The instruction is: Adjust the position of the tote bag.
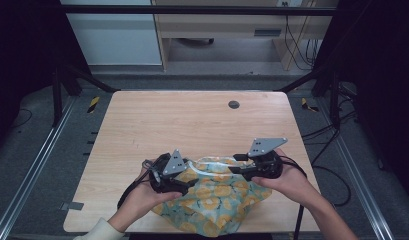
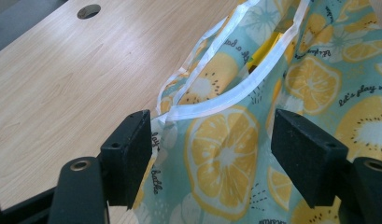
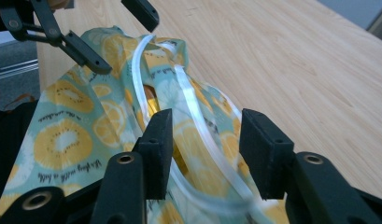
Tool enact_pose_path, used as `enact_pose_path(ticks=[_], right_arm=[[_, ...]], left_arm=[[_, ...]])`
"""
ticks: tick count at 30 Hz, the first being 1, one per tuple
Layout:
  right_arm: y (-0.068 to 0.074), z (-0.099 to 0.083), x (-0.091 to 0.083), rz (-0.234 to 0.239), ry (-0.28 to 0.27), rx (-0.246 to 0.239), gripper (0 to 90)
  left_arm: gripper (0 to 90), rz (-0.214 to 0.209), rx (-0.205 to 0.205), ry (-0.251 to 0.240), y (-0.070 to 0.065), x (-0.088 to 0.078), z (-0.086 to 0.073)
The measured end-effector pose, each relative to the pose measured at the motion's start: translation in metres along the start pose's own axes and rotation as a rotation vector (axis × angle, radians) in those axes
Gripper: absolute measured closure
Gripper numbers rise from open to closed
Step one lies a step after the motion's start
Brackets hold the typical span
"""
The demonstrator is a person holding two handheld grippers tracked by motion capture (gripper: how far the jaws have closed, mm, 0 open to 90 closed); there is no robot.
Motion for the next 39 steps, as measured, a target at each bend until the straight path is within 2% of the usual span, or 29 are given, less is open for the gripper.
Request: enact_pose_path(ticks=[2,6,9,13,19,21,24,27,32,36,39], right_arm=[[0.001,0.002,0.009,0.014,0.016,0.002,53.0],[0.005,0.004,0.024,0.051,0.040,0.022,51.2],[0.008,0.004,0.031,0.068,0.056,0.022,52.5],[0.011,0.004,0.034,0.075,0.073,0.005,61.9],[0.009,0.004,0.033,0.083,0.072,-0.018,84.9],[0.009,0.005,0.032,0.083,0.073,-0.019,89.4],[0.008,0.007,0.032,0.080,0.065,-0.032,90.0],[0.008,0.009,0.030,0.069,0.061,-0.032,90.0],[0.003,0.009,0.028,0.042,0.071,-0.026,90.0],[-0.002,0.005,0.027,0.022,0.079,-0.024,90.0],[-0.005,0.001,0.028,0.008,0.087,-0.013,90.0]], left_arm=[[30.1,-0.011,-0.005,0.003,-0.001,0.001,-0.001],[39.4,-0.026,-0.001,-0.002,-0.004,0.000,0.000],[48.6,-0.021,0.008,-0.011,-0.006,-0.001,0.001],[59.9,-0.007,0.025,-0.021,-0.006,-0.002,0.000],[80.3,0.013,0.046,-0.031,-0.006,-0.003,0.003],[85.4,0.012,0.051,-0.032,-0.008,-0.003,0.004],[88.7,0.030,0.051,-0.043,-0.008,-0.006,0.006],[90.0,0.040,0.044,-0.082,-0.011,-0.013,0.013],[90.0,0.031,0.062,-0.136,-0.024,-0.028,0.024],[90.0,-0.011,0.088,-0.152,-0.043,-0.040,0.025],[90.0,-0.055,0.101,-0.123,-0.060,-0.039,0.014]])
Point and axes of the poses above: each handheld gripper's, and its own axes: x roughly forward along the jaws, z roughly out of its top, y roughly to its left, the point moved 8 cm from there along x, roughly forward along the jaws, and after that the axes turned 8 degrees about -y, right-handed, at the moved point
